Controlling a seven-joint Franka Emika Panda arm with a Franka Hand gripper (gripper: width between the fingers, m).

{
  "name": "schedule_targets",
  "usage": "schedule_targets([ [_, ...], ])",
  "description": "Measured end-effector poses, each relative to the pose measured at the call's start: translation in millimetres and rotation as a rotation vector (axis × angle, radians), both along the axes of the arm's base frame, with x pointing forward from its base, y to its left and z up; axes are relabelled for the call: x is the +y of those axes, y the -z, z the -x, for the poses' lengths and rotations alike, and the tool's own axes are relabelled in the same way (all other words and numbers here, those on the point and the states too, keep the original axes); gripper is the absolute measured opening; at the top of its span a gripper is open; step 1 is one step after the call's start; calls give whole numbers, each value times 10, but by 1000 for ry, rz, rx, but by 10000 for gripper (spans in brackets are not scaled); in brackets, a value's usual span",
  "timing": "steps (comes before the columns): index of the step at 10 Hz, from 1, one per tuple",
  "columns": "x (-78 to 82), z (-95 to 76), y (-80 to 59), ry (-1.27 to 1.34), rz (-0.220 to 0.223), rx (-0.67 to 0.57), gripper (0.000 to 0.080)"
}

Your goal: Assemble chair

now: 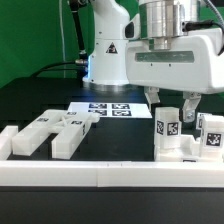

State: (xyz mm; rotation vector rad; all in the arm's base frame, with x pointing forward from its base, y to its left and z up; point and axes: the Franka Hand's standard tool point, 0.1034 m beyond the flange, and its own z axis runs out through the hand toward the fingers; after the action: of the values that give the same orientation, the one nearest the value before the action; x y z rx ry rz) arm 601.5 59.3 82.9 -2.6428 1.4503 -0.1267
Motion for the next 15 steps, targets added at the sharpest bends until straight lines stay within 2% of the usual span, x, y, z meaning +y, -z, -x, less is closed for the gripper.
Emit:
schedule_targets([
  [2, 15, 0, 0, -190, 25, -14, 648],
  [5, 6, 6, 10, -446, 61, -31, 649],
  [7, 7, 3, 8, -659, 100, -40, 649],
  [13, 0, 5, 9, -1041, 163, -55, 649],
  [14, -16, 7, 14, -1085, 170, -55, 522],
  [15, -42, 7, 19, -1082, 170, -54, 522],
])
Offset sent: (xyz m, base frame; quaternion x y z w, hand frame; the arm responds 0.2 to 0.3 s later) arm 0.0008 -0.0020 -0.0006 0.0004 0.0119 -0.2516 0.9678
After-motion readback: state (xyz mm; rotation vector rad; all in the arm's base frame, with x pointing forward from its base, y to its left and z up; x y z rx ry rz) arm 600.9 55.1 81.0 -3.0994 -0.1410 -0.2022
